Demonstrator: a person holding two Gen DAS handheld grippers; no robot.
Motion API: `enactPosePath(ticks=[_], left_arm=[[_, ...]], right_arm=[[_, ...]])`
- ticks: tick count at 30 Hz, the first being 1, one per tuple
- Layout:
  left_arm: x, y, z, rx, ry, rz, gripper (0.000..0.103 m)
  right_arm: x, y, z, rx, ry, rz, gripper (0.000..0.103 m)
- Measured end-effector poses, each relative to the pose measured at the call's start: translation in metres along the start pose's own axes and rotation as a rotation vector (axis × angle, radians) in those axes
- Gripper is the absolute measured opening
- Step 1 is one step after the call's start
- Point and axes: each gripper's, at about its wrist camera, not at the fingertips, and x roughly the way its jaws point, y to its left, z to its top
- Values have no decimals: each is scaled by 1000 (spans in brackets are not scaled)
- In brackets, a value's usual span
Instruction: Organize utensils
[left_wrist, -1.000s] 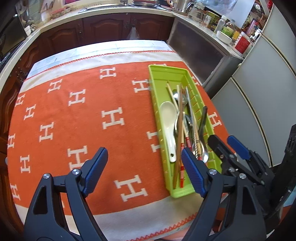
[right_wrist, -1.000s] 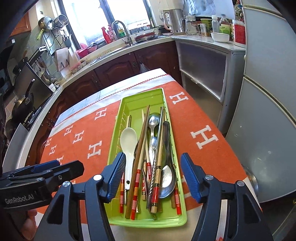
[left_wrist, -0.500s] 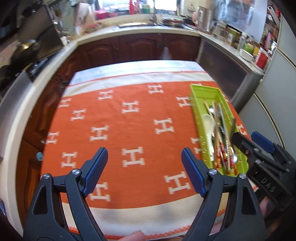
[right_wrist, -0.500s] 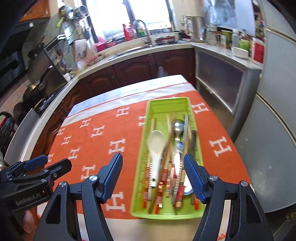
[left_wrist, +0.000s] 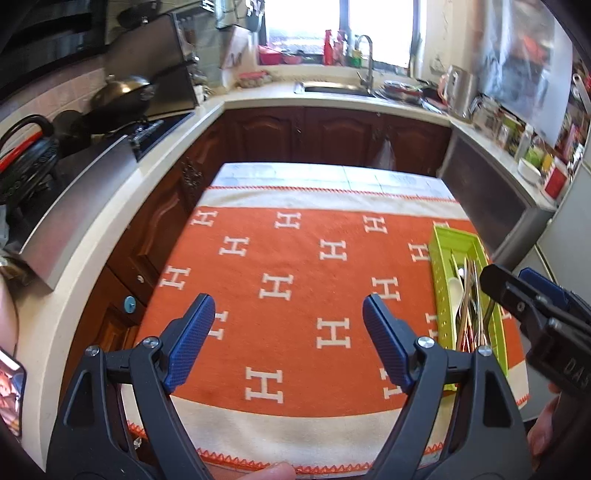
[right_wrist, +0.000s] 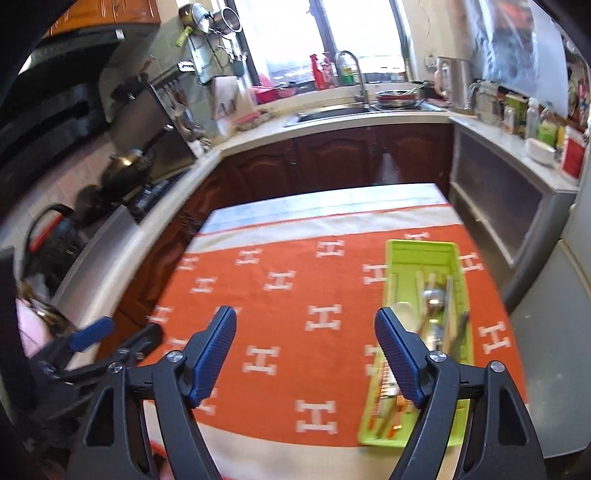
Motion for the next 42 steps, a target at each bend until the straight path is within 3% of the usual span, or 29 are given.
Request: enactPosePath(ticks=[6, 11, 42], left_arm=[[-17, 10, -1, -17, -40, 48, 81], [-23, 13, -2, -29, -54, 62, 81], [-2, 11, -3, -17, -14, 66, 81]], right_arm=[[-18, 44, -3, -118, -38, -25, 86], [-24, 56, -5, -132, -36, -33, 87], [-1, 36, -11, -101, 1, -49, 88]])
